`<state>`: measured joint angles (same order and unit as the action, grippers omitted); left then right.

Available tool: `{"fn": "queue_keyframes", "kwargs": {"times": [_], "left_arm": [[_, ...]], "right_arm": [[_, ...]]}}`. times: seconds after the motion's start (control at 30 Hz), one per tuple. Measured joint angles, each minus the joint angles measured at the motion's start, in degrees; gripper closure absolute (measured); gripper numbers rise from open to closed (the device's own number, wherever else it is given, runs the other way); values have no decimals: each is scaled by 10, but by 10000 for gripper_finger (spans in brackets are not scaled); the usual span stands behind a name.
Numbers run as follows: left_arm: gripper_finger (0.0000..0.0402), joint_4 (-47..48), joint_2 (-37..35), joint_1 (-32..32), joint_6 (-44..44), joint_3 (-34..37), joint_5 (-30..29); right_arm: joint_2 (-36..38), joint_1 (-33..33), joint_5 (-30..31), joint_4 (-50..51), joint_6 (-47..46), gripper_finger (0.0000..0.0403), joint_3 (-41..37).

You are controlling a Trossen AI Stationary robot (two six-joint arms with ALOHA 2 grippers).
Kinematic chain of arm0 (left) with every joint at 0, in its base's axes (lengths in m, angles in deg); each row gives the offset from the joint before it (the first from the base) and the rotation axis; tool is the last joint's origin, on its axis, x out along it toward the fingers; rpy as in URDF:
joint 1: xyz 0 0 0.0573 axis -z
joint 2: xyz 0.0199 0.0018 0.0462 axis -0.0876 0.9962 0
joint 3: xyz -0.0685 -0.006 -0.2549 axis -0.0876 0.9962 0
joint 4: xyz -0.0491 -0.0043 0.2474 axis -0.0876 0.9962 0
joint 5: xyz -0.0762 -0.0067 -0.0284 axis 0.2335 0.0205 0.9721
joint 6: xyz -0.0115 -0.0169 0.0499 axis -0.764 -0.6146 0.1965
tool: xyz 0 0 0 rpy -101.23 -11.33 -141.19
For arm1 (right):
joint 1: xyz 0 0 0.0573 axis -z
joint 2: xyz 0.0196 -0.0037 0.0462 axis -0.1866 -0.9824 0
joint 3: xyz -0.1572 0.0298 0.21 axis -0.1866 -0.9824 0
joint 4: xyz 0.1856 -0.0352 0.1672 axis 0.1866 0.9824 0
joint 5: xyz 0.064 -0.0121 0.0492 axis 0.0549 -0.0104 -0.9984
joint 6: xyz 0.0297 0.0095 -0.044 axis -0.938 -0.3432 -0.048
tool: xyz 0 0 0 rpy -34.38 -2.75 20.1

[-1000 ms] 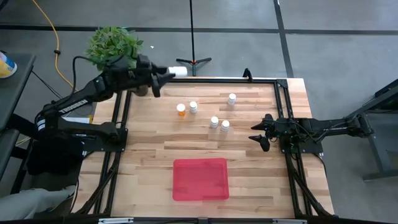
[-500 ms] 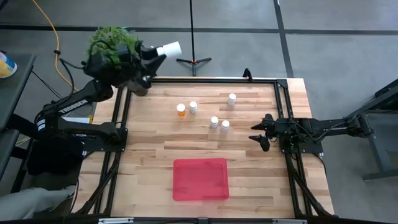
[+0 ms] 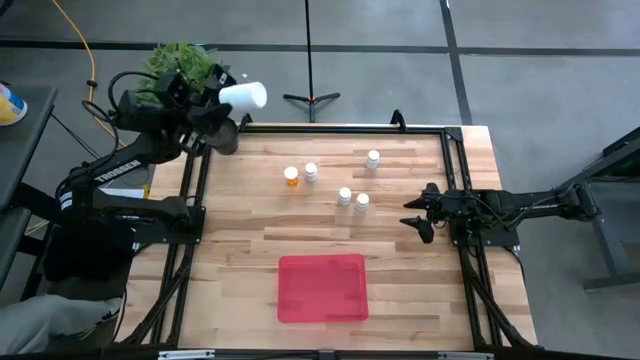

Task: Pick and place pill bottles into a basket
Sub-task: Put the white pill bottle into the pink bin

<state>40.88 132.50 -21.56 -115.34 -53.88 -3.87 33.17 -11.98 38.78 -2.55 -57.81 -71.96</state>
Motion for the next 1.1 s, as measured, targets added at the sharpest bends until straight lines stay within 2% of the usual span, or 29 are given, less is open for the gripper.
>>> {"fn": "queue_keyframes", "kwargs": {"times": [0.27,0.57,0.83,1.1], "left_arm": [[206,6,1,5,-64,0,53],[206,9,19,112,-76,0,67],[206,16,65,229,-58,0,31],[206,148,129,303,-32,0,-22]], "right_arm": [[0,0,0,0,-5,139,0],[0,0,0,0,-6,139,0],[0,0,6,-1,-6,139,0],[0,0,6,-2,-20,139,0]]}}
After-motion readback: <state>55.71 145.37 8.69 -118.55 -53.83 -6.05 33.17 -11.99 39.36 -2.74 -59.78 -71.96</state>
